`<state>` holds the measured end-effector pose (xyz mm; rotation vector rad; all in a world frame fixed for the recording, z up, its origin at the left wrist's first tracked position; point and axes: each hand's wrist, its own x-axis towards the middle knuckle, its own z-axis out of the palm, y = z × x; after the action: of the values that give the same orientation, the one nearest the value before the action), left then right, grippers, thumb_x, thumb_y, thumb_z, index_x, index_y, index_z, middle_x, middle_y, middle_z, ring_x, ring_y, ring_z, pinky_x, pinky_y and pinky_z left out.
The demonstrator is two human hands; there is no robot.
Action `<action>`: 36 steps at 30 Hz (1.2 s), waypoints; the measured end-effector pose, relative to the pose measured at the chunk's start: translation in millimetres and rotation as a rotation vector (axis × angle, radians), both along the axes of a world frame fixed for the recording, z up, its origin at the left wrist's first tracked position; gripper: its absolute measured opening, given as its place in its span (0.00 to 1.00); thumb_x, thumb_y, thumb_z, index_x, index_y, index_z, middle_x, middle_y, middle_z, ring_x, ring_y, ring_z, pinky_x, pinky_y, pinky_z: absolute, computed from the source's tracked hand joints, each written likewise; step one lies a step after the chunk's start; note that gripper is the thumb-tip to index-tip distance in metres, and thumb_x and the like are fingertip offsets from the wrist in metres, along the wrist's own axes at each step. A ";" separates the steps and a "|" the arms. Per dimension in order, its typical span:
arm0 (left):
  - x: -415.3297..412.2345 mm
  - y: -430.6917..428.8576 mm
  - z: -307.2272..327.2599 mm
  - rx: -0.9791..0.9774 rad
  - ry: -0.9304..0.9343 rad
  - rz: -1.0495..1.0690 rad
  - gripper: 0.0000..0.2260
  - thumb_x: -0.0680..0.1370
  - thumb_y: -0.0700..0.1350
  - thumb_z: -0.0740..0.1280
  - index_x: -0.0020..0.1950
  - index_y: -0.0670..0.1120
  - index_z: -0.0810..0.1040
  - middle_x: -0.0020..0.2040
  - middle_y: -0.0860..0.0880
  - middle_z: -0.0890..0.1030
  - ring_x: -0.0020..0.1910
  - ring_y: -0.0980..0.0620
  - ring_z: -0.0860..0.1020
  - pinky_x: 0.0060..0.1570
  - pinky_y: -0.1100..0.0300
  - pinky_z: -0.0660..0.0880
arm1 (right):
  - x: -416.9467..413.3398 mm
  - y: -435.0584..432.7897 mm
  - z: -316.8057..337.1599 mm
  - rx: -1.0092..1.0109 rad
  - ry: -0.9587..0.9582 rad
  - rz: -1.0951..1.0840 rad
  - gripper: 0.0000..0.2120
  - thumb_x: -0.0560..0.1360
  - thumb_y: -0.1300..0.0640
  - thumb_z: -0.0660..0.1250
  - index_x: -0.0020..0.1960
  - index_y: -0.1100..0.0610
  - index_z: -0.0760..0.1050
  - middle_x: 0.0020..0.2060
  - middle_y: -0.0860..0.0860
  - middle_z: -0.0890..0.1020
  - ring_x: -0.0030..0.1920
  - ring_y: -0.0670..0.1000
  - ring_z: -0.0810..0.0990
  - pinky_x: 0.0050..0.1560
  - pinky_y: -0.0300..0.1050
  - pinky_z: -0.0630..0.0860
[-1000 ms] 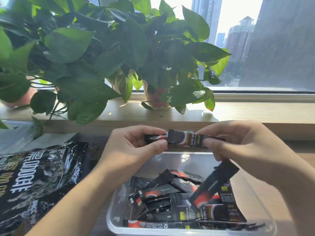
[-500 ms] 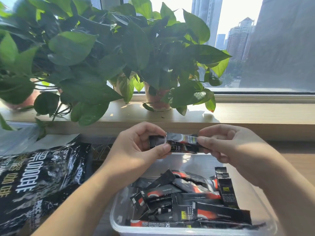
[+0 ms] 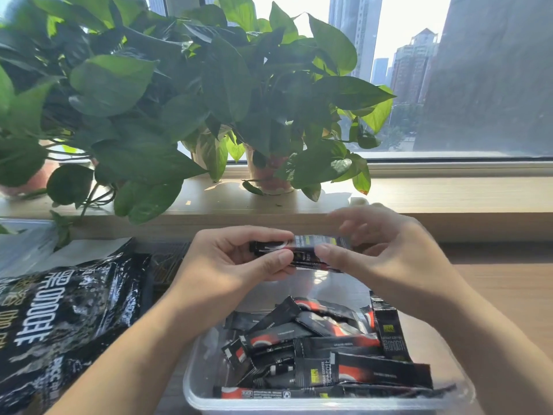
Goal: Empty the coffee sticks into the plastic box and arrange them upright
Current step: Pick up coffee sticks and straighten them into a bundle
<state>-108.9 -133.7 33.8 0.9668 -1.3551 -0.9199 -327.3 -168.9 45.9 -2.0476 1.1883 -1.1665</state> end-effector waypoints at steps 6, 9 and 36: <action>0.4 2.2 5.5 0.060 0.090 -0.015 0.09 0.66 0.39 0.73 0.45 0.45 0.88 0.40 0.41 0.87 0.34 0.47 0.85 0.34 0.64 0.81 | 2.0 1.0 -5.3 0.020 -0.124 0.322 0.24 0.65 0.55 0.79 0.61 0.53 0.83 0.51 0.49 0.87 0.52 0.49 0.86 0.56 0.48 0.82; 0.4 3.8 7.1 0.089 0.121 -0.035 0.10 0.65 0.39 0.73 0.44 0.44 0.87 0.39 0.40 0.87 0.33 0.47 0.85 0.33 0.64 0.81 | 2.9 1.4 -5.4 0.072 -0.185 0.348 0.20 0.67 0.55 0.77 0.59 0.52 0.84 0.44 0.54 0.88 0.41 0.52 0.86 0.45 0.45 0.84; -0.2 2.9 7.5 0.132 0.125 -0.048 0.16 0.67 0.35 0.73 0.54 0.45 0.85 0.47 0.44 0.87 0.41 0.50 0.86 0.39 0.68 0.79 | 6.8 0.6 -1.0 0.251 -0.358 0.160 0.16 0.69 0.57 0.73 0.56 0.56 0.85 0.43 0.57 0.88 0.38 0.51 0.84 0.46 0.39 0.82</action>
<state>-109.1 -130.8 41.3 0.9631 -1.2290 -1.0994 -320.4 -168.2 45.0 -1.6318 0.9255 -1.1790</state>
